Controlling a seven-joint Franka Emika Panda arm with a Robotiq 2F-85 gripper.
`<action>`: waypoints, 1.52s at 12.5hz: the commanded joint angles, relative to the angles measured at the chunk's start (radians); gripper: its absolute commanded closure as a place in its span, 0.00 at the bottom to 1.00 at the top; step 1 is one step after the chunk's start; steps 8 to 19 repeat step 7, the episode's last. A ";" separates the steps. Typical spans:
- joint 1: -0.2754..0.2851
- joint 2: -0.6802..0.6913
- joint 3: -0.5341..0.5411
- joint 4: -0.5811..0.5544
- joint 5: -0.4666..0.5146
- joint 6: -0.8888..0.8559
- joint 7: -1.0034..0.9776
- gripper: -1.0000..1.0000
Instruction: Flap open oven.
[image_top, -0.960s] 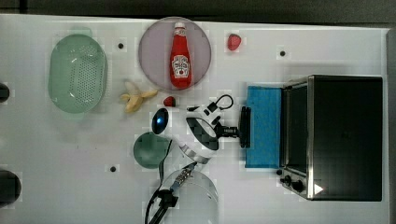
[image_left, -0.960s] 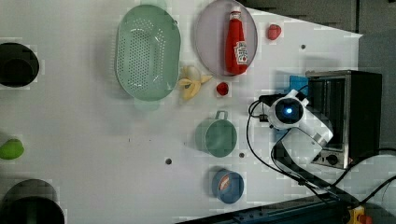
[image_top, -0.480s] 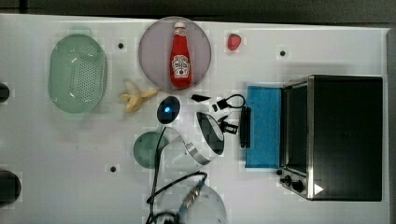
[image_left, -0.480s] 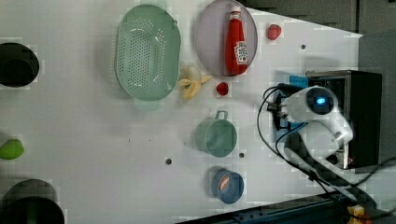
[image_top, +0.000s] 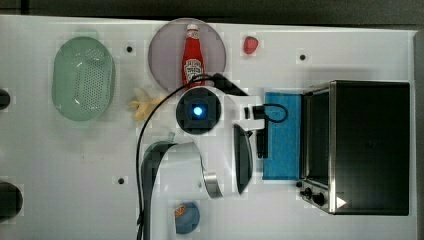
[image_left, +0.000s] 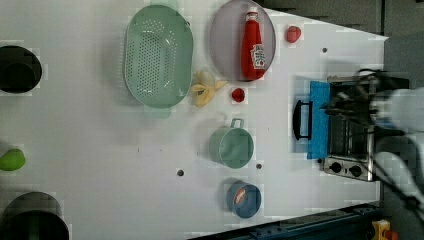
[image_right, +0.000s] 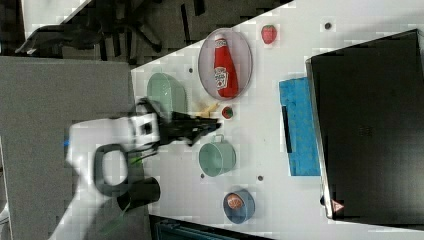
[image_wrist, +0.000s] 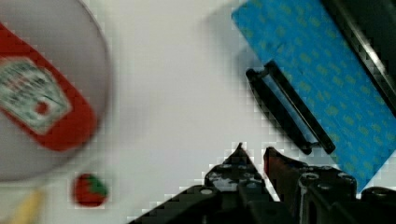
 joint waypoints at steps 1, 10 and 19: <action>-0.006 -0.071 -0.008 0.056 0.128 -0.122 0.057 0.82; -0.006 -0.191 -0.017 0.254 0.191 -0.427 0.064 0.82; -0.006 -0.191 -0.017 0.254 0.191 -0.427 0.064 0.82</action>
